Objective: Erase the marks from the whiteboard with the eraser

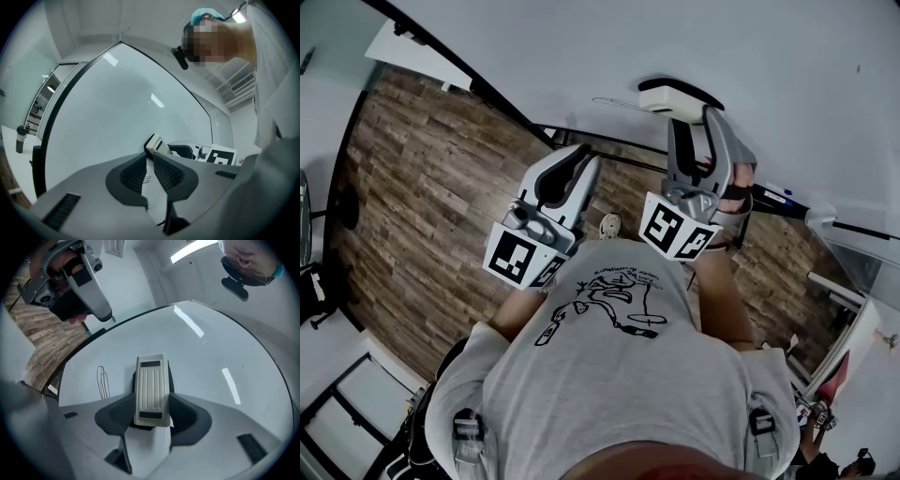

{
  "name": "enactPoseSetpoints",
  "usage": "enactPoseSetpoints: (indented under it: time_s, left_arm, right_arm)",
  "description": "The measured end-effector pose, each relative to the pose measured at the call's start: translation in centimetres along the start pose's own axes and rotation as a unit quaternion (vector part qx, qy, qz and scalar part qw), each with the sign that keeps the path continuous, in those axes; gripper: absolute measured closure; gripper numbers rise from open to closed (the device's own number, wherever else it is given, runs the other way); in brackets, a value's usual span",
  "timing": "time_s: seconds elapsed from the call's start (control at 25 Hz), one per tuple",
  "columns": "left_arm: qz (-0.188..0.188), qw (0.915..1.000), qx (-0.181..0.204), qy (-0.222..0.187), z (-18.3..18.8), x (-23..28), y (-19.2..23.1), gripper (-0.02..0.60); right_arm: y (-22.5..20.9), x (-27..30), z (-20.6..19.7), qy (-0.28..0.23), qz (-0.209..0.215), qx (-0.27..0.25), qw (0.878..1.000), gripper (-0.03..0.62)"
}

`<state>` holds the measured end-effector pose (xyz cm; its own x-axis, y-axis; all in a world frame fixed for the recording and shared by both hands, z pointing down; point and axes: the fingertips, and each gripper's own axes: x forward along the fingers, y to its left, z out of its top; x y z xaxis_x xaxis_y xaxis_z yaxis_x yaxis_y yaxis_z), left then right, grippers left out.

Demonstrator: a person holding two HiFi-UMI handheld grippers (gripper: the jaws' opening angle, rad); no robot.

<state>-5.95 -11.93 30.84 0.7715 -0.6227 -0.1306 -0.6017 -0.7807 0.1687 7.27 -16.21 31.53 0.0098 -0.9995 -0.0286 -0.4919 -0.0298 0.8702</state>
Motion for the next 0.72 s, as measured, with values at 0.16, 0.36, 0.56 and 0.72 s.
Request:
enactPoseSetpoints:
  time_s: [0.16,0.36,0.56,0.72]
  left_arm:
    - [0.001,1.0000,0.001,0.000,0.1,0.0,0.2,0.520]
    - [0.002,1.0000,0.001,0.002,-0.1,0.0,0.2,0.520]
    - [0.004,1.0000,0.002,0.002,0.0,-0.1,0.2,0.520]
    - [0.005,1.0000,0.002,0.002,0.0,-0.3,0.1,0.520]
  right_arm:
    - [0.4,0.1,0.0,-0.001,0.001,-0.001,1.000,0.365]
    - [1.2,0.2,-0.1,-0.001,0.008,-0.003,1.000,0.365]
    - [2.2,0.4,-0.2,0.000,0.014,-0.007,1.000,0.365]
    - [3.1,0.5,-0.3,0.004,0.019,-0.018,1.000,0.365]
